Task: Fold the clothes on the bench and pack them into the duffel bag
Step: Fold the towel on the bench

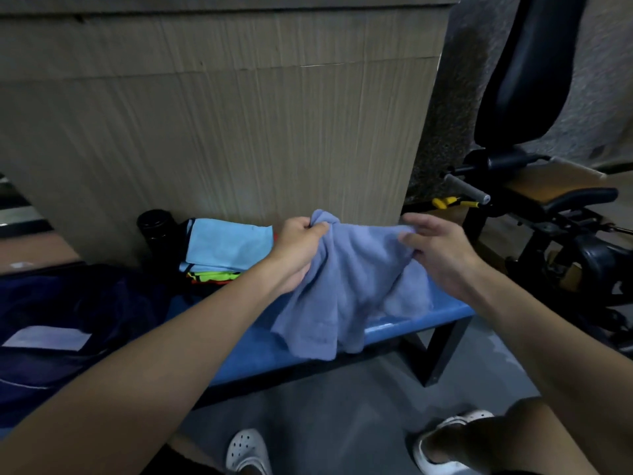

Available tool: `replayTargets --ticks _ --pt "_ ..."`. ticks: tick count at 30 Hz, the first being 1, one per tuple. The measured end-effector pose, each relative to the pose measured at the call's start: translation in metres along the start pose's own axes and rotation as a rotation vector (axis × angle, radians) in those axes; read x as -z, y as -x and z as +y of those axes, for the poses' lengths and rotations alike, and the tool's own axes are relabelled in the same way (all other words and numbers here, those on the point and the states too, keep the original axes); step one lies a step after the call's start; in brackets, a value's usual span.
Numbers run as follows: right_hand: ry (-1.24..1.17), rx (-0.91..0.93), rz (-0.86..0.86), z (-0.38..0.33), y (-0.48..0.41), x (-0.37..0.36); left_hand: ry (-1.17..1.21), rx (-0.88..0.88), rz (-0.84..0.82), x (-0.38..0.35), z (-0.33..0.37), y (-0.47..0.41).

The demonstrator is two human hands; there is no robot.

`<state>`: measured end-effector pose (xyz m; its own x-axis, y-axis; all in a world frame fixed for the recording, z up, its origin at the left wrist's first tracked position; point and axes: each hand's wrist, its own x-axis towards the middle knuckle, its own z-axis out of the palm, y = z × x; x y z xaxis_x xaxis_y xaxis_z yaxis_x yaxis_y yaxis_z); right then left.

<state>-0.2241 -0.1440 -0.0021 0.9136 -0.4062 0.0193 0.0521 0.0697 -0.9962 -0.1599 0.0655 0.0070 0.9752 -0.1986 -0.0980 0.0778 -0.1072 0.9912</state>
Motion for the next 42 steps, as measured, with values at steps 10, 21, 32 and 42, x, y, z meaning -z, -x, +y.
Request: replayTargets --ticks 10,21,32,42 --pt "0.203 0.158 0.158 -0.006 -0.015 0.010 0.022 -0.015 0.158 0.013 -0.018 -0.018" --pt "0.099 0.063 0.089 -0.029 -0.027 0.033 0.225 0.092 0.245 0.033 -0.011 -0.034" --pt "0.225 0.150 0.160 -0.032 -0.038 0.055 0.000 -0.090 0.276 0.050 -0.005 -0.038" --pt "0.134 0.108 0.137 -0.039 -0.035 0.064 -0.001 -0.151 0.041 0.053 -0.002 -0.027"
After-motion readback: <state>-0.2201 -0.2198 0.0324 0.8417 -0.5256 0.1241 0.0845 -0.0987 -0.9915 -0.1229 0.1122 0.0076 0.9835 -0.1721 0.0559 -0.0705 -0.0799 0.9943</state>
